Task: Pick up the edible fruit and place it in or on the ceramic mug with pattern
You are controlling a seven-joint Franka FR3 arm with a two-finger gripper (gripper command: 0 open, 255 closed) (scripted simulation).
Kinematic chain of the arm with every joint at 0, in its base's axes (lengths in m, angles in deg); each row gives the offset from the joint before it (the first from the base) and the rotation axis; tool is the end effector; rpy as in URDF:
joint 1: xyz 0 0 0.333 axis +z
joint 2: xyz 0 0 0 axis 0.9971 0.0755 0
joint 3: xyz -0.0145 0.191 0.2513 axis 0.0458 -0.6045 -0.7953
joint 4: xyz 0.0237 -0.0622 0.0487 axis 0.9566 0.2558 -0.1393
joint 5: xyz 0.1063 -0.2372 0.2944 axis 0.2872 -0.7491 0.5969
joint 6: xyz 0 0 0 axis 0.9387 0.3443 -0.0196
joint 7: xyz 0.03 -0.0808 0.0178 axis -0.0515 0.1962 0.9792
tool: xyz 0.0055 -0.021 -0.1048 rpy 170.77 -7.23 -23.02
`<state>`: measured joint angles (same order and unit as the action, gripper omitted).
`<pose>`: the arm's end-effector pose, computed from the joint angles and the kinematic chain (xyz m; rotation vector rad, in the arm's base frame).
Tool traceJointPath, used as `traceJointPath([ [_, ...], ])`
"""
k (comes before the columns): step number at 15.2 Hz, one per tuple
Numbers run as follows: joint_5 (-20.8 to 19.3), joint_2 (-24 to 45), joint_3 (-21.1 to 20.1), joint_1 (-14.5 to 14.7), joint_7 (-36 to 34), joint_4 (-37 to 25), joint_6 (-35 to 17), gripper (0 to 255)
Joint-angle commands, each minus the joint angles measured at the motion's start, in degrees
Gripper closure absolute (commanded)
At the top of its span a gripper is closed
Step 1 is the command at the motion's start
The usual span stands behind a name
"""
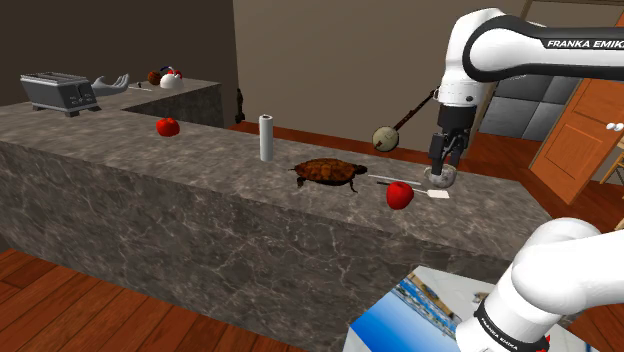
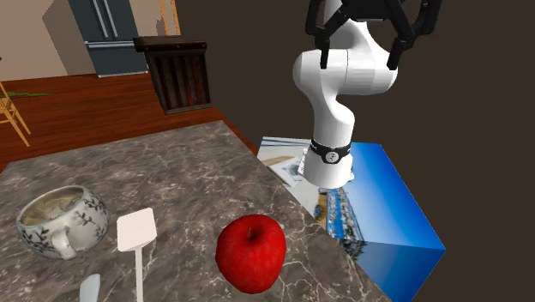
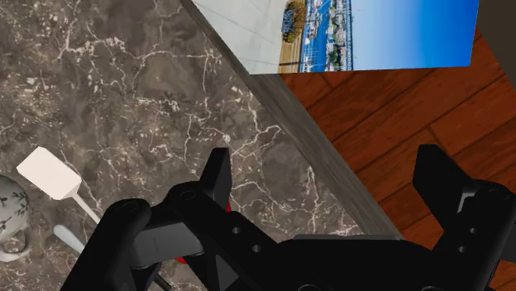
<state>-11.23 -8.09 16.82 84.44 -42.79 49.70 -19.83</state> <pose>0.2903 -0.0337 0.5506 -3.1244 0.0052 0.2461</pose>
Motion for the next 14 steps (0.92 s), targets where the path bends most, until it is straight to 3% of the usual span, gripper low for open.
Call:
traceJointPath([
  [1, 0.00, 0.00, 0.00, 0.00, 0.00, 0.00, 0.00, 0],
  [14, -0.76, 22.07, 9.12, -3.84, 2.78, -3.12, -22.76, 0],
])
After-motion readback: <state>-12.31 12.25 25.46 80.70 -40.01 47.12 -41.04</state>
